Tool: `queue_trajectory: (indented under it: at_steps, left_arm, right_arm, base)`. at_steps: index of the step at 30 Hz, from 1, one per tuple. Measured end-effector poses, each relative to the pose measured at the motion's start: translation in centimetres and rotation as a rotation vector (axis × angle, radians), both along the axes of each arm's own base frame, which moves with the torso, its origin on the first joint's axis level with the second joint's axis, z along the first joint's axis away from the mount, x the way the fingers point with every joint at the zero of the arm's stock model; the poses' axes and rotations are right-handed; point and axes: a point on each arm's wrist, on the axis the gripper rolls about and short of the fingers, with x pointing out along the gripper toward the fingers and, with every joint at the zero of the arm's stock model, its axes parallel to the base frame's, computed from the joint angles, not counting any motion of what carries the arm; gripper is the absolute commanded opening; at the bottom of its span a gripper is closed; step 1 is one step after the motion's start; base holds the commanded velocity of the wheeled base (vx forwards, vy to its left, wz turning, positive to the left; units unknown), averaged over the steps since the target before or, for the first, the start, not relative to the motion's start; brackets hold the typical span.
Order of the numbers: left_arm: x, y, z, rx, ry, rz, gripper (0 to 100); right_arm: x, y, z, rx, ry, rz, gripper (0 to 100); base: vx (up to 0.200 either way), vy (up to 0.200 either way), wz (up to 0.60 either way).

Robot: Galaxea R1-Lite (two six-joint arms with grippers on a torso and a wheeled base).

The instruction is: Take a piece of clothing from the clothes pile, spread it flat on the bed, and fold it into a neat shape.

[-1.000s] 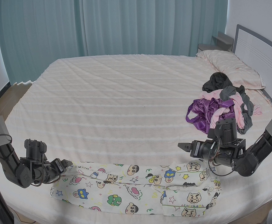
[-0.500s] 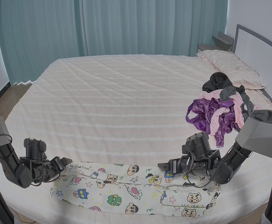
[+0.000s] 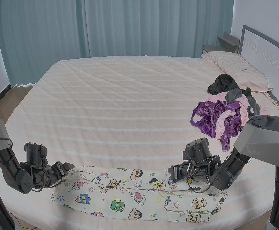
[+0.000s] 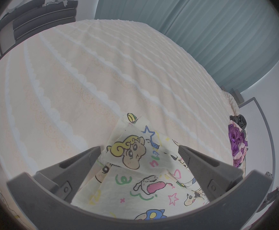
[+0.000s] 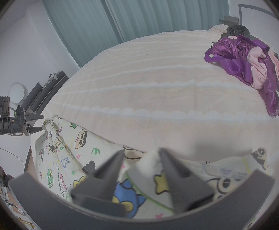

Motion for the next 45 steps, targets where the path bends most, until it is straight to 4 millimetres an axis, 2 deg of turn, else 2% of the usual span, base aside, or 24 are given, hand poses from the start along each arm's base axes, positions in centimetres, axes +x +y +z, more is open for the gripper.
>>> queue_trajectory:
  at_steps: [15, 16, 28, 33, 39, 45]
  left_arm:
    - [-0.1, -0.1, 0.0, -0.001, 0.003, -0.004, 100]
    - [-0.1, -0.1, 0.0, -0.001, 0.003, -0.004, 100]
    - [-0.2, -0.1, -0.1, -0.001, 0.007, -0.005, 100]
    - [-0.2, -0.1, -0.1, -0.002, 0.007, -0.007, 100]
    - [-0.1, -0.1, -0.3, -0.006, 0.012, -0.009, 100]
    - [0.0, -0.1, -0.6, -0.008, 0.015, -0.009, 100]
  right_arm:
    - [-0.1, 0.5, 1.1, 0.020, -0.037, 0.007, 0]
    - [-0.1, 0.6, 1.3, 0.023, -0.041, 0.011, 100]
    - [0.1, 1.0, 2.0, 0.040, -0.072, -0.001, 100]
    - [-0.4, -0.7, 3.5, 0.052, -0.092, -0.045, 100]
    - [-3.5, -4.3, 4.7, 0.055, -0.047, -0.119, 100]
    - [-7.9, -7.8, 4.4, 0.091, 0.080, -0.241, 100]
  base:
    - [0.000, 0.000, 0.00]
    - [0.000, 0.000, 0.00]
    - [0.000, 0.000, 0.00]
    - [0.000, 0.000, 0.00]
    - [0.000, 0.000, 0.00]
    - [0.000, 0.000, 0.00]
